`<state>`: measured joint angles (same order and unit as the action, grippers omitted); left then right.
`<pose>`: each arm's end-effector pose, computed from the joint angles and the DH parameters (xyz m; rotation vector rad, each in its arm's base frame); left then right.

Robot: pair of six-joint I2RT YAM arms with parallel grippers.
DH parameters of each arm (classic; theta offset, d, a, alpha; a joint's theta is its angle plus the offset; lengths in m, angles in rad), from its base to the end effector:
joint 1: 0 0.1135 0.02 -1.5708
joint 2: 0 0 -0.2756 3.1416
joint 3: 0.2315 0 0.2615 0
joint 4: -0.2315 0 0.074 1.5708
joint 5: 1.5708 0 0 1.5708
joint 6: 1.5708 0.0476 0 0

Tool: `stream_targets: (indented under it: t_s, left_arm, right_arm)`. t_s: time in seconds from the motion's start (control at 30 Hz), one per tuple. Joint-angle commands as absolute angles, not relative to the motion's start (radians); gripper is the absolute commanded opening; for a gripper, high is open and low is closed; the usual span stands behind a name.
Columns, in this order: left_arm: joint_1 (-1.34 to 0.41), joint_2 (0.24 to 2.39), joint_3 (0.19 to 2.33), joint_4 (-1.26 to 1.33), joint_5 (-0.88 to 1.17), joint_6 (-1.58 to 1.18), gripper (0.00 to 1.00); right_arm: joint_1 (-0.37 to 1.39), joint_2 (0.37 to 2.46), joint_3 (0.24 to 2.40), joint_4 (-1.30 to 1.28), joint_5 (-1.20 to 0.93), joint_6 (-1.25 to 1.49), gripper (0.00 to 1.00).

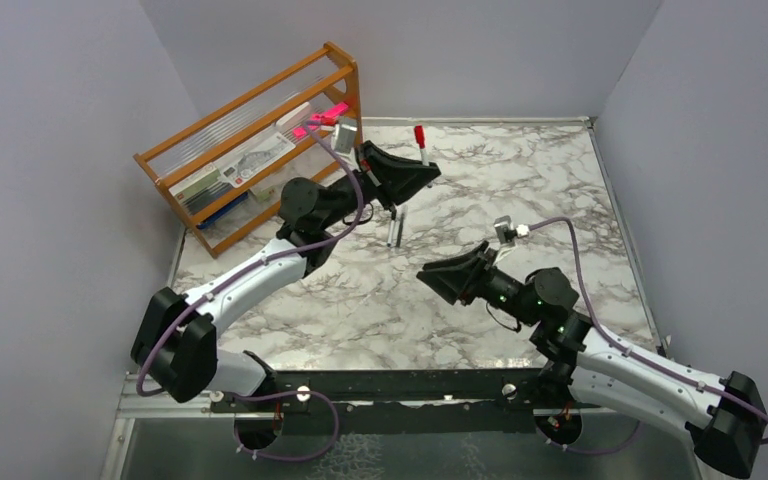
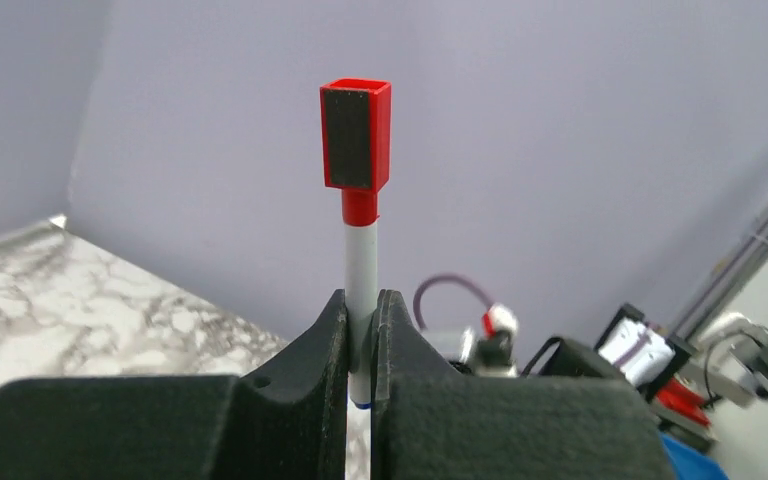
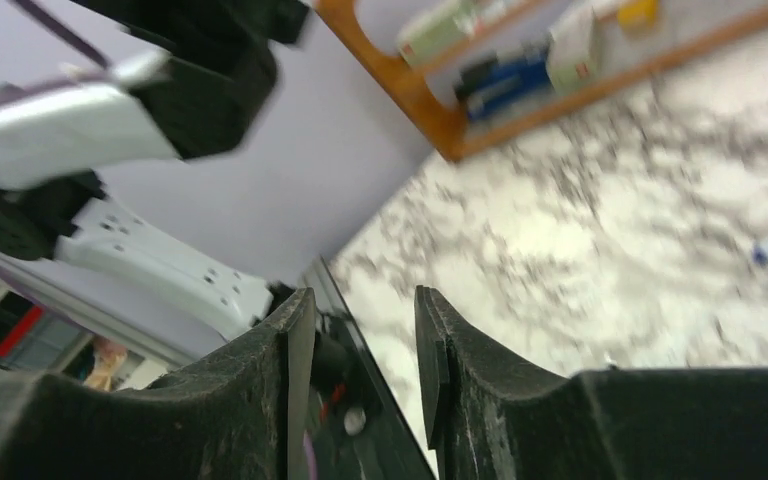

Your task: Insert the pens into the pen caps

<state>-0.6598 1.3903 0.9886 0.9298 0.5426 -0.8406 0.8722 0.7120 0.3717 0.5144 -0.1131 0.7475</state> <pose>0.2436 -0.2201 0.3982 0.4510 1.1959 -1.5996 0.1186 0.1495 0.2862 -0.2011 1.5422 1.3992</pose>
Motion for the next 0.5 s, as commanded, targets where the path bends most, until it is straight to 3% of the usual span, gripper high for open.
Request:
stream_targets:
  t_s: [0.0,0.23,0.47]
  left_arm:
    - [-0.651,1.336,0.910,0.964,0.371,-0.771,0.00]
    - [-0.651,1.416,0.772,0.548,0.122,-0.610,0.00]
    - [-0.652,1.567,0.780,0.354,0.008,-0.603,0.00]
  right_arm:
    - [0.876,0.668,0.398,0.230,-0.155,0.737,0.41]
    - [0.877,0.658,0.446,-0.038,0.091,0.708,0.41]
    - [0.877,0.692,0.471,-0.135,0.184,0.716,0.38]
